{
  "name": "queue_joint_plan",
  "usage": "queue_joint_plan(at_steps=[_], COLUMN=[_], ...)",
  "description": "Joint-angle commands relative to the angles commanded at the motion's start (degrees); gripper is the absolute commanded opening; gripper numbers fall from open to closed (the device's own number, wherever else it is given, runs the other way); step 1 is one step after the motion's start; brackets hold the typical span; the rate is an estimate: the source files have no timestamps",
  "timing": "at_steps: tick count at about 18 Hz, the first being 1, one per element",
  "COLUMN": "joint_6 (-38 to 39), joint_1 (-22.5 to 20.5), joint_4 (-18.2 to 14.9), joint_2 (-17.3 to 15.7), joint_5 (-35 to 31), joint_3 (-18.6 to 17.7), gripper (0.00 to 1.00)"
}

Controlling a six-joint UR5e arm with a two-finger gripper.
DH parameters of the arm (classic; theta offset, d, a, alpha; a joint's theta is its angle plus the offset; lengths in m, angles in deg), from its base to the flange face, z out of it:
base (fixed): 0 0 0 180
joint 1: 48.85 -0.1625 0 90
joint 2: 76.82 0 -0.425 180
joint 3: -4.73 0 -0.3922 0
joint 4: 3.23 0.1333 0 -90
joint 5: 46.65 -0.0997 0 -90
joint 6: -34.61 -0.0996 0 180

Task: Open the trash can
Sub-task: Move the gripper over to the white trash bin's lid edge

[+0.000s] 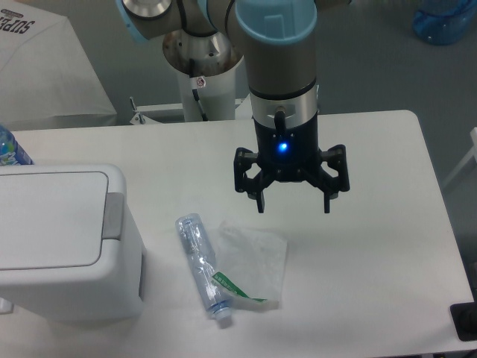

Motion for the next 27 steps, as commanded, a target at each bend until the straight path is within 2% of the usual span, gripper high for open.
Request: queue_joint_plan(at_steps=[6, 11, 16, 21, 27], joint_6=[0.53, 8.25, 10.1, 13.34, 23.55], joint_1=[0.35, 0.44, 2.28, 3.51, 3.87], joint_4=[0.09, 0.18, 0.18, 0.0, 0.0], joint_2=[0.09, 0.35, -0.35, -0.35, -1.75], joint_5=[0.61, 2.2, 2.2, 2.37, 11.94], joint_3=[0.09, -0.44, -2.54, -2.72, -4.3], gripper=[1.0, 1.0, 1.0, 1.0, 1.0])
